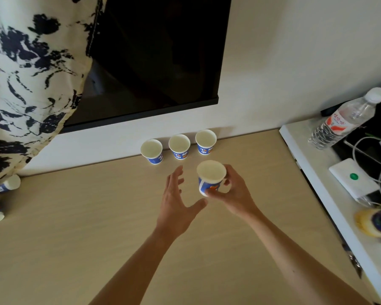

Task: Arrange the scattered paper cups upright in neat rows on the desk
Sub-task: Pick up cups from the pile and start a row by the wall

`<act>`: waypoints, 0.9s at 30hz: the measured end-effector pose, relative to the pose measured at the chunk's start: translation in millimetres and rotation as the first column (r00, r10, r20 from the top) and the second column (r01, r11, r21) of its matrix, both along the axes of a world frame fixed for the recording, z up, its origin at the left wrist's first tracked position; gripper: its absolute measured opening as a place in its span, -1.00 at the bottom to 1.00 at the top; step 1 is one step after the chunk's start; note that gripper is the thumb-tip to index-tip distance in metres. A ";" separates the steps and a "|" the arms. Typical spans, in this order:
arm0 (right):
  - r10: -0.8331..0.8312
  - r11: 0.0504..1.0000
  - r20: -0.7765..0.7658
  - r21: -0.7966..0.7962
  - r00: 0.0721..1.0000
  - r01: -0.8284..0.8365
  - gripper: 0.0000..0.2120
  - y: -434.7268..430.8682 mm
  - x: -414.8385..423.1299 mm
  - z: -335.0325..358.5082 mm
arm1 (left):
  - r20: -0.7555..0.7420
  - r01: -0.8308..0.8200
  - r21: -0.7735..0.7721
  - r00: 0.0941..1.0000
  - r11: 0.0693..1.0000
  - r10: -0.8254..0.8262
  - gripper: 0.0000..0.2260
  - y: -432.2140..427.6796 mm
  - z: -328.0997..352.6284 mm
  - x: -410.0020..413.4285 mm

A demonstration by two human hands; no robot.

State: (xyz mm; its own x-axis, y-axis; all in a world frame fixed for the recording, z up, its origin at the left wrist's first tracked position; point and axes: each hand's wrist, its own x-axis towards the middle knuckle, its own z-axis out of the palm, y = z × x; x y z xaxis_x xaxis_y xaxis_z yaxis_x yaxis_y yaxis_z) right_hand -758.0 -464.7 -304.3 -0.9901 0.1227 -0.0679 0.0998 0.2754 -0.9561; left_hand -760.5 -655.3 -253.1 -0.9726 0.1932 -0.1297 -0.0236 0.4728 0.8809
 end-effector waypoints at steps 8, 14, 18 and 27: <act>-0.376 0.921 0.039 0.126 0.926 0.368 -0.48 56.2 -71.0 -34.5 | 0.020 -0.102 -0.031 0.995 0.994 0.103 -0.31 -13.8 -20.3 11.4; -0.373 0.913 0.060 0.201 0.926 0.355 -0.45 69.8 -111.5 -49.6 | 0.030 -0.138 -0.039 0.990 0.990 0.139 -0.38 -23.6 -29.5 12.7; -0.372 0.914 0.065 0.201 0.926 0.353 -0.47 70.1 -121.9 -53.5 | 0.030 -0.152 -0.039 0.988 0.988 0.153 -0.40 -30.4 -33.9 9.0; -0.426 0.890 0.042 0.196 0.904 0.411 -0.45 73.3 -129.7 -55.2 | 0.048 -0.164 -0.029 0.985 0.986 0.165 -0.40 -39.0 -40.9 11.2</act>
